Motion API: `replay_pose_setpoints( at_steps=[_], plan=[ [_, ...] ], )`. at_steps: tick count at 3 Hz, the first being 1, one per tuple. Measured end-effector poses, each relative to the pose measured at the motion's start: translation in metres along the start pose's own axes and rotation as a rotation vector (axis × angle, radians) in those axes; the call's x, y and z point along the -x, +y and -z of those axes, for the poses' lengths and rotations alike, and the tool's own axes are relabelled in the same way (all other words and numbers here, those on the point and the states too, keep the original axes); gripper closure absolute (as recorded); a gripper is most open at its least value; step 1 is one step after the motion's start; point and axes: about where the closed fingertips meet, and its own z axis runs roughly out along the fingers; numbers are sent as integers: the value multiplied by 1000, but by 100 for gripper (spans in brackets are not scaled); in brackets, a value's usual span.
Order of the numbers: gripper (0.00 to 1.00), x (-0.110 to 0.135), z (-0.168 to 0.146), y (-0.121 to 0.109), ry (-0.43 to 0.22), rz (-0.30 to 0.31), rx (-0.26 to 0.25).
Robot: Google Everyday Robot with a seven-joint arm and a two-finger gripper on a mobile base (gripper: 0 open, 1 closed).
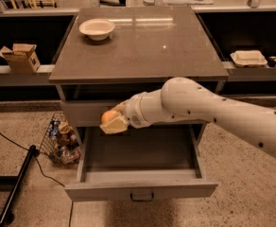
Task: Place orange into middle drawer
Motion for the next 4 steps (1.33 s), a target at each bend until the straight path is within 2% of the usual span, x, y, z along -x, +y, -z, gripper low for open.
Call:
replay_pose_setpoints(
  at_steps=[1, 2, 3, 4],
  plan=[
    [100, -60, -26, 16, 89, -41, 10],
    [100, -125, -58, 31, 139, -105, 29],
    [100, -175, -93, 25, 141, -182, 25],
    [100, -218, -135, 8, 125, -258, 25]
  ],
)
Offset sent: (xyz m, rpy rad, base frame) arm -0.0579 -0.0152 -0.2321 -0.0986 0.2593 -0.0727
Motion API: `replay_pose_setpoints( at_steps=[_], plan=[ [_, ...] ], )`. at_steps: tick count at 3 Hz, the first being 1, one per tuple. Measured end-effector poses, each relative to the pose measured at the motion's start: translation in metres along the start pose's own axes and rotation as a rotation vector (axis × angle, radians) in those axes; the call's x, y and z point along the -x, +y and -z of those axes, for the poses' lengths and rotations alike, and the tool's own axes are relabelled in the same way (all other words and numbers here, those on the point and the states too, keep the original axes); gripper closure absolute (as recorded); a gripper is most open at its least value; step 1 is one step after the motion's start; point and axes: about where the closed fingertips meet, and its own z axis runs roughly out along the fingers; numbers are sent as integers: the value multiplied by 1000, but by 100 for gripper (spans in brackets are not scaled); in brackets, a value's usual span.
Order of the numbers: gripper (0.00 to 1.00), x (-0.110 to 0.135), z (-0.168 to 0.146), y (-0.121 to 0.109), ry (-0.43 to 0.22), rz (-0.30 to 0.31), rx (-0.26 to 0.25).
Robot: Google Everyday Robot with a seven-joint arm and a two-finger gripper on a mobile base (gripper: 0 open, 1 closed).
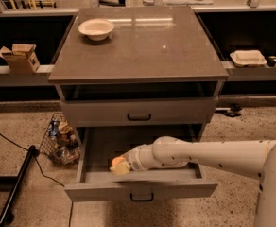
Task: Place orange into middle drawer
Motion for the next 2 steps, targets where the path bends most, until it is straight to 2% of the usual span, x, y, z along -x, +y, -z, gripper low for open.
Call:
replay_pose_setpoints(
  at_steps=[1, 2],
  plan=[
    [100, -14, -13, 1, 6, -30, 20],
    [100, -14, -13, 1, 6, -30, 20]
  ],
)
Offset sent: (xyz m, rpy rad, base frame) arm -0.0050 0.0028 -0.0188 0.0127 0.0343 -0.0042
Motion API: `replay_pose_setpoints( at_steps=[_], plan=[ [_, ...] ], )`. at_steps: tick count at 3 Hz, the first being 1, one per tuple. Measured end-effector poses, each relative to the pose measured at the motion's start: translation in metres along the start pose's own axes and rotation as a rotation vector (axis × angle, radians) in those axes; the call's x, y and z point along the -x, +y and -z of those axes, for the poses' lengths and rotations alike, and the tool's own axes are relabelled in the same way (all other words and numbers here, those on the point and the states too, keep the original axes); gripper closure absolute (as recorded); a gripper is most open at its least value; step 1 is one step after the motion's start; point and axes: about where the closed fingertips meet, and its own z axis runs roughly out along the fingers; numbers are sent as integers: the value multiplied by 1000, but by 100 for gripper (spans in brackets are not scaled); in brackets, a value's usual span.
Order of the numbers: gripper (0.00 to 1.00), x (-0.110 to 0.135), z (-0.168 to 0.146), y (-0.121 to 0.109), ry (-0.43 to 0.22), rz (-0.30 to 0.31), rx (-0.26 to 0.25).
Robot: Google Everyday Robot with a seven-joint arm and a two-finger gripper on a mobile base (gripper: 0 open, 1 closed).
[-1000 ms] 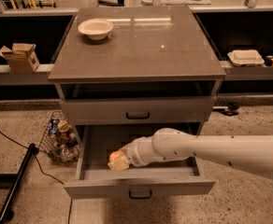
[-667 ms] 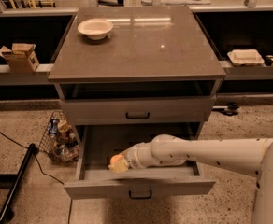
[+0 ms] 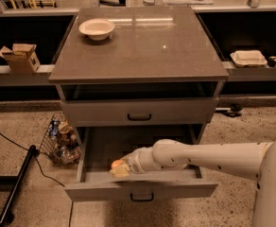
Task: Place orange into middle drawer
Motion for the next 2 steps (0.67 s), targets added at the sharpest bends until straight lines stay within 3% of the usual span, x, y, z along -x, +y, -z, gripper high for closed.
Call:
replay_pose_setpoints(
  at_steps=[1, 2],
  plan=[
    [100, 0, -8, -24, 17, -9, -55],
    [100, 1, -20, -64, 5, -9, -112]
  ],
)
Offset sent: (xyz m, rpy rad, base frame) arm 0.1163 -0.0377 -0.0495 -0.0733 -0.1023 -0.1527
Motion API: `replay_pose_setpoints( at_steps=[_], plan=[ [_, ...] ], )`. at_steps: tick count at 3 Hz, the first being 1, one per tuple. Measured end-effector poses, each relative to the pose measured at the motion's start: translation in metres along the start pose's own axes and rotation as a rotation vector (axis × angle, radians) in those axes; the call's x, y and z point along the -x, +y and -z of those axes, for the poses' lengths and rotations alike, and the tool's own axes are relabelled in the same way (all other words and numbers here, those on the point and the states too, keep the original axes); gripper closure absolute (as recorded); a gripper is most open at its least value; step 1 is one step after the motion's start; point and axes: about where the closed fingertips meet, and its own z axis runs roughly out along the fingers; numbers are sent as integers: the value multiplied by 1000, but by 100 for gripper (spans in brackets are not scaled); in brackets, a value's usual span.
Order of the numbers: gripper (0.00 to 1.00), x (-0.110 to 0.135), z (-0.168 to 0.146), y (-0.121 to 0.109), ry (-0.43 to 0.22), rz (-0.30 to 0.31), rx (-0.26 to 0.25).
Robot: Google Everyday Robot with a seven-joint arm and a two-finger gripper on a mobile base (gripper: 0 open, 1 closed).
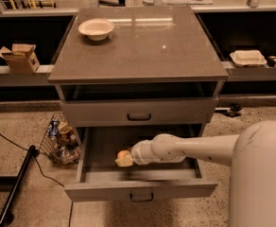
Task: Place orange into middle drawer
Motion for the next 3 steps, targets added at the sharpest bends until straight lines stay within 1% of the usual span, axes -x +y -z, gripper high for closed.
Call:
replay_pose_setpoints(
  at_steps=[1, 2, 3],
  plan=[
    [100, 2, -17, -37, -53, 3, -20],
    [100, 2, -33, -67, -117, -1, -23],
    [100, 0, -41, -84, -155, -11, -28]
  ],
)
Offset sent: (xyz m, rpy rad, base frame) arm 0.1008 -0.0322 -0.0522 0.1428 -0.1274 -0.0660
